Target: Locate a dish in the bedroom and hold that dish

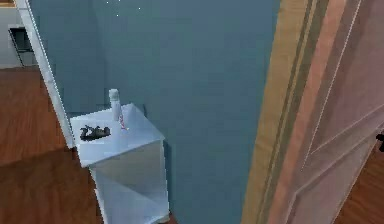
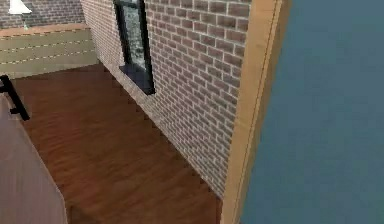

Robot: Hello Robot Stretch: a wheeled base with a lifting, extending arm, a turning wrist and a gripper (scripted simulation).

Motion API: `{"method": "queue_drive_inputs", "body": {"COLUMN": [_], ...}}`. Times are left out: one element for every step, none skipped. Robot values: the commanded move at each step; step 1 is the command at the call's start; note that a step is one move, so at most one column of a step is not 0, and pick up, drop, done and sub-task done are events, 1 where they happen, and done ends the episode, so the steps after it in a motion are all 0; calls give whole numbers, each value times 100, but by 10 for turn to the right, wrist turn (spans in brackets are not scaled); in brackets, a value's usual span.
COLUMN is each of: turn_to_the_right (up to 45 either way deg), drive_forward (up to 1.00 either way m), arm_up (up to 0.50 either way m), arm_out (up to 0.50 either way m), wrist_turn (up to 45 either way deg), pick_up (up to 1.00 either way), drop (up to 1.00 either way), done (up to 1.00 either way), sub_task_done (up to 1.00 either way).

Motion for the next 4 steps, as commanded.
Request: {"method": "queue_drive_inputs", "body": {"turn_to_the_right": [450, 420, 0, -330], "drive_forward": [0, 0, 35, 0], "arm_up": [0, 0, 0, 0], "arm_out": [0, 0, 0, 0], "wrist_turn": [0, 0, 0, 0], "pick_up": [0, 0, 0, 0], "drop": [0, 0, 0, 0], "done": [0, 0, 0, 0], "sub_task_done": [0, 0, 0, 0]}}
